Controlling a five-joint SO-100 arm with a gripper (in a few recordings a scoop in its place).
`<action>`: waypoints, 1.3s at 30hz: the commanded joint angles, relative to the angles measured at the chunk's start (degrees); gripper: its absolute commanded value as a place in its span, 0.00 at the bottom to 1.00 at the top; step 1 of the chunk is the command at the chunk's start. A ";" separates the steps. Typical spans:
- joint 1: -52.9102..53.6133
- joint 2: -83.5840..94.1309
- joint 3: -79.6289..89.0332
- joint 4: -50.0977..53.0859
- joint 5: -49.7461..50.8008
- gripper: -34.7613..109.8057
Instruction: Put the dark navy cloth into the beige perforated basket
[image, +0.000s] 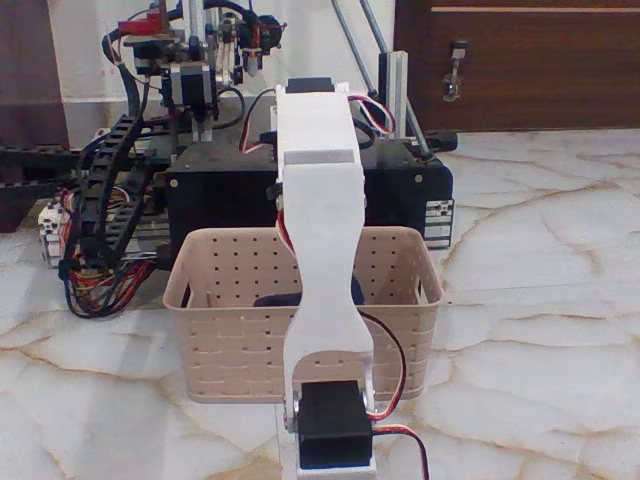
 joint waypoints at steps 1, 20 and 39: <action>0.62 1.23 -1.67 7.38 -2.11 0.30; 2.11 36.83 56.34 -52.47 -19.25 0.24; 1.49 61.52 96.24 -79.10 -48.52 0.24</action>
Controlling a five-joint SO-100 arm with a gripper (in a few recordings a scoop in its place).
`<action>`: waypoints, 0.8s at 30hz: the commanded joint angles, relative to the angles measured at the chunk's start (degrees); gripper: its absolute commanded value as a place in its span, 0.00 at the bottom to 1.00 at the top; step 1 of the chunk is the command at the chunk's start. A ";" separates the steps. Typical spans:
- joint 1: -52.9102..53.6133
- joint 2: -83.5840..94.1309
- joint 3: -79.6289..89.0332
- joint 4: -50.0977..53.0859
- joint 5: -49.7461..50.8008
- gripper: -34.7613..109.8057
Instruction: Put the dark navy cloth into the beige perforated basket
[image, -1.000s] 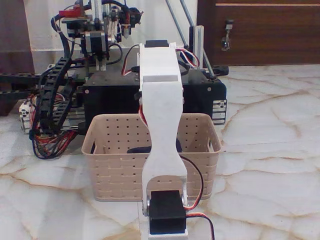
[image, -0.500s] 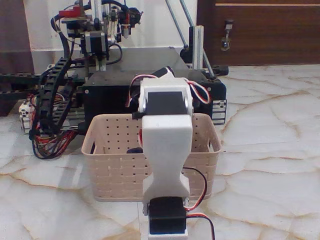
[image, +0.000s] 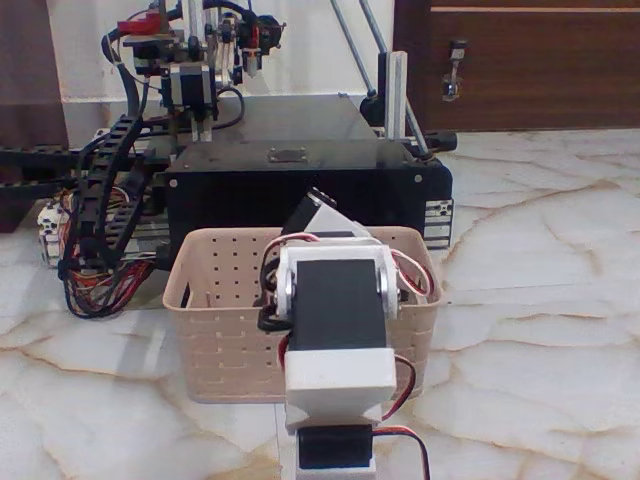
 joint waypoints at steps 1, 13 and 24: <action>0.00 3.25 6.59 -8.17 -3.34 0.24; 0.35 5.71 21.62 -25.49 -16.08 0.24; 0.35 5.80 21.62 -29.53 -40.25 0.24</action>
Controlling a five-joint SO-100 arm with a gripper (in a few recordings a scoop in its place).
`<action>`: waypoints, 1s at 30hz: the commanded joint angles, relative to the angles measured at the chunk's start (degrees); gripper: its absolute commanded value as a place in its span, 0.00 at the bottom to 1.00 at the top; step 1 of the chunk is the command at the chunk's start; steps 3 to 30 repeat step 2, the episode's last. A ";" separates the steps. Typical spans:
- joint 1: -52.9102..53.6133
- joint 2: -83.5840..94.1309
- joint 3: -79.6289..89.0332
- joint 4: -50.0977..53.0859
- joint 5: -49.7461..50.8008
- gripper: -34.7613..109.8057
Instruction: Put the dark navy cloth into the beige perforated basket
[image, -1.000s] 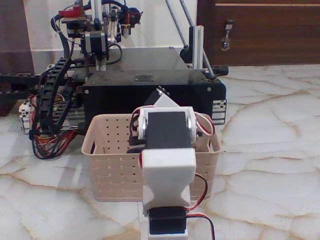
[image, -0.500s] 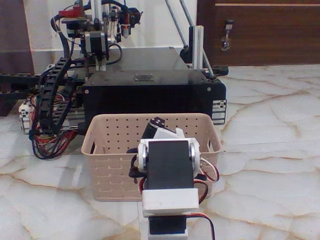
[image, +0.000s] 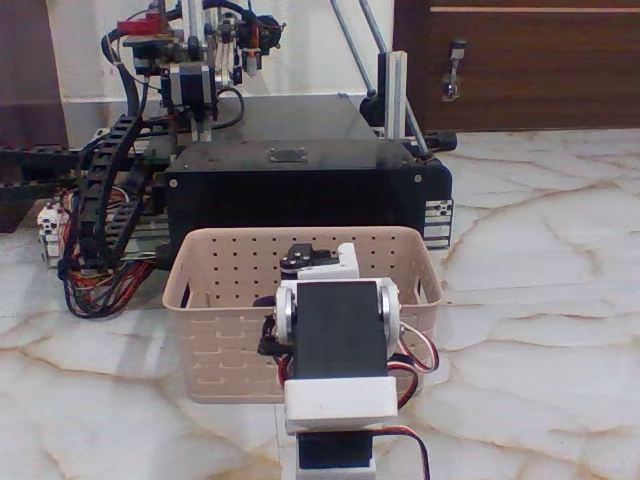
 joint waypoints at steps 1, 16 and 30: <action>0.44 1.58 -0.09 -0.62 -0.70 0.24; 0.44 1.58 -0.09 -0.35 -0.70 0.24; 0.44 1.58 -0.09 -0.35 -0.70 0.24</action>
